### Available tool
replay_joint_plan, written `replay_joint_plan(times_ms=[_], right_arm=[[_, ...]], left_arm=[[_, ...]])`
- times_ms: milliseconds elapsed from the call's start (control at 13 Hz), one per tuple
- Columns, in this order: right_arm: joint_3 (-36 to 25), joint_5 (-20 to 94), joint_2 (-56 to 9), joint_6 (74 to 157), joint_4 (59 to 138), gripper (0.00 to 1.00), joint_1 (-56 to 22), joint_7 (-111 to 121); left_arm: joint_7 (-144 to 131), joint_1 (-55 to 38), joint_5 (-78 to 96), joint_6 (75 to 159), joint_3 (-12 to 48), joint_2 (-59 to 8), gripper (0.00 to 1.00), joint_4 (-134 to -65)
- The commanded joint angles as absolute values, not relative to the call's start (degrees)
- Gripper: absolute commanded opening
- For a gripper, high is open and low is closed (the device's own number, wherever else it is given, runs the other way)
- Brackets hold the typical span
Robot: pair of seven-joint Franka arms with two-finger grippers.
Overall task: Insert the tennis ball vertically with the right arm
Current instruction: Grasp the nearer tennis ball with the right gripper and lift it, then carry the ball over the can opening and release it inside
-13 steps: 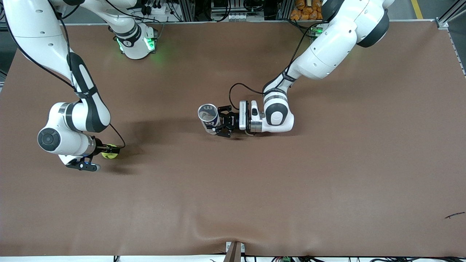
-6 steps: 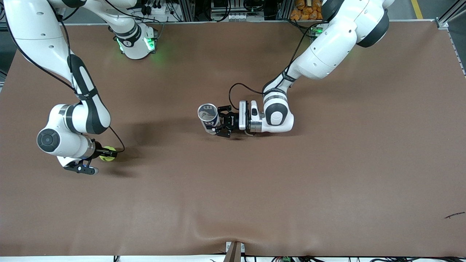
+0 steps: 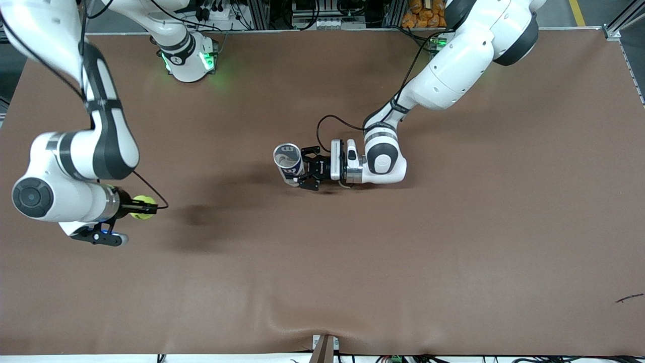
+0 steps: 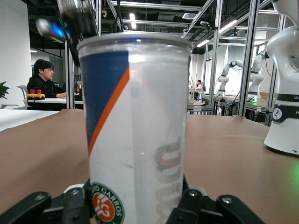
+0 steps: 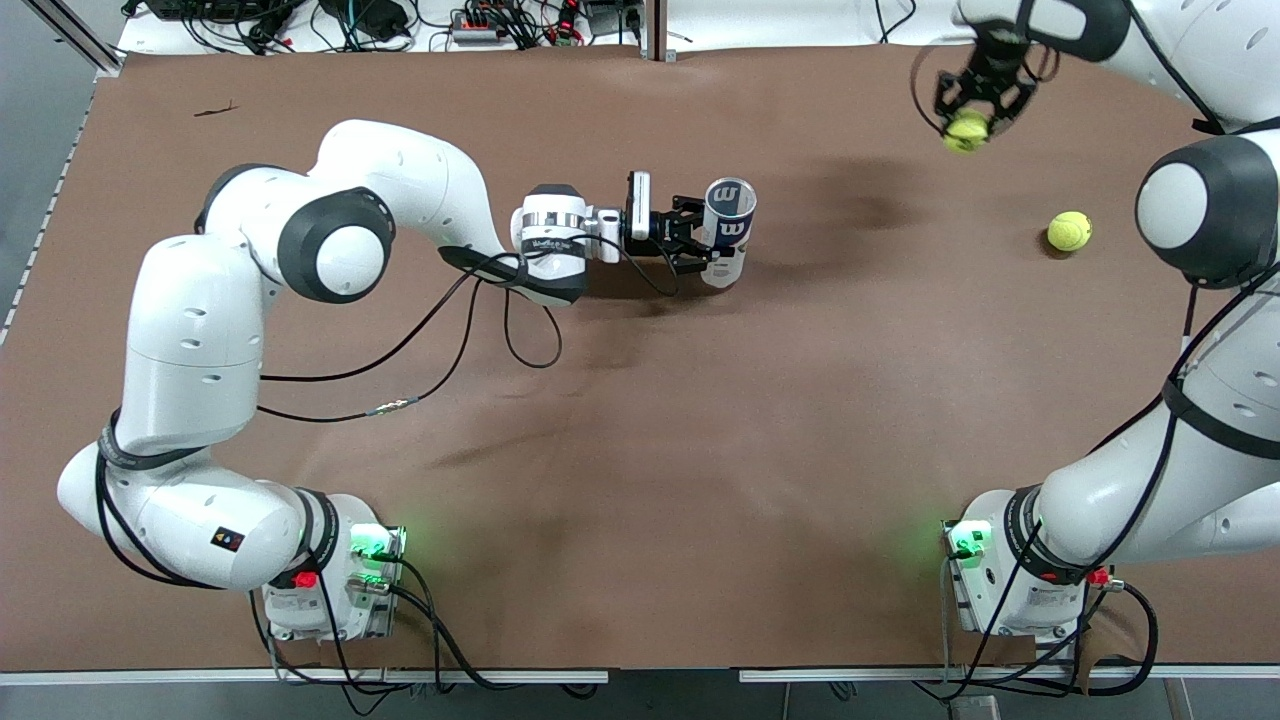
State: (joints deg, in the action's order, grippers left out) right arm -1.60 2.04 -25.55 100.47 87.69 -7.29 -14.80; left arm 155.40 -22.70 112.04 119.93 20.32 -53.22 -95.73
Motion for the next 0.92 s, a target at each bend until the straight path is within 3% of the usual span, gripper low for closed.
replay_joint_plan(times_ms=[0,462,846], right_arm=[[-1.58,4.65,-23.48,95.98,84.9,0.35,-14.91,-20.81],[-0.88,11.94,-21.71,94.75,82.88,0.35,-31.44,-40.83],[-1.05,14.5,-23.2,96.24,83.05,0.35,-36.56,-48.95]], left_arm=[[158.55,-22.85,113.91,118.83,20.39,-53.96,0.63,-95.1],[158.55,-22.76,113.82,118.83,20.39,-53.96,0.63,-95.19],[158.91,-22.76,113.82,118.83,20.39,-54.05,0.63,-95.19]])
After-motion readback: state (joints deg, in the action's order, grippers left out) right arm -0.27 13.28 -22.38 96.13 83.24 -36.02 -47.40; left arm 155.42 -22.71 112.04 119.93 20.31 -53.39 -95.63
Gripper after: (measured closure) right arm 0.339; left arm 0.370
